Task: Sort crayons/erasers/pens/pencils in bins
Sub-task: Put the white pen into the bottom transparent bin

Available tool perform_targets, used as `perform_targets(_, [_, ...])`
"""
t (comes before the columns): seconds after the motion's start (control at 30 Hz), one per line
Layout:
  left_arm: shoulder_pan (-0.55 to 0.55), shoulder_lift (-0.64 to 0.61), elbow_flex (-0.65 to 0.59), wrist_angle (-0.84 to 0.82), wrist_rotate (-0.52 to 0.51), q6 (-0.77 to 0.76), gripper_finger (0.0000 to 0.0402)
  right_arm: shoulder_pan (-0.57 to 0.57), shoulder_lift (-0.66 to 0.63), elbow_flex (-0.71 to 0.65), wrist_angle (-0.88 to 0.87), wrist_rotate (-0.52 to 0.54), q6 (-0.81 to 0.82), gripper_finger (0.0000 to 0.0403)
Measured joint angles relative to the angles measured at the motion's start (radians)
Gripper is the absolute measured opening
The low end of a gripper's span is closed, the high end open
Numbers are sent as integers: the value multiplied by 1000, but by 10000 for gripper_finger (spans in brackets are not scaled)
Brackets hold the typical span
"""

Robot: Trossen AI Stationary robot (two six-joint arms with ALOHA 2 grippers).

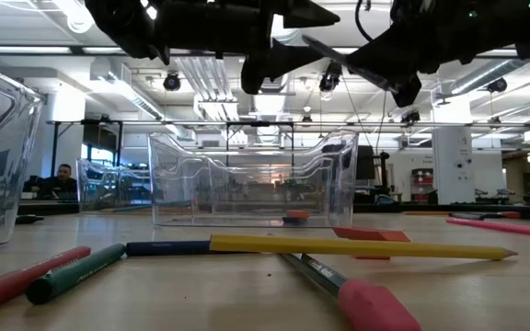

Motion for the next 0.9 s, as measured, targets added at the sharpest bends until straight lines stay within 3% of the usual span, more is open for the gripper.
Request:
perform_targets(0.6, [-4,0,-3,-41,27,-4,22,0,39,32,-10,3,-26,38])
perform_targets(0.77, [-3,0,-3,-43,40,-1,20,0,43,32,-21,3,-52,42])
perform_targets(0.9, [-3,1,-4,-48,34,4,19,0,47,32,-29,13,-52,70])
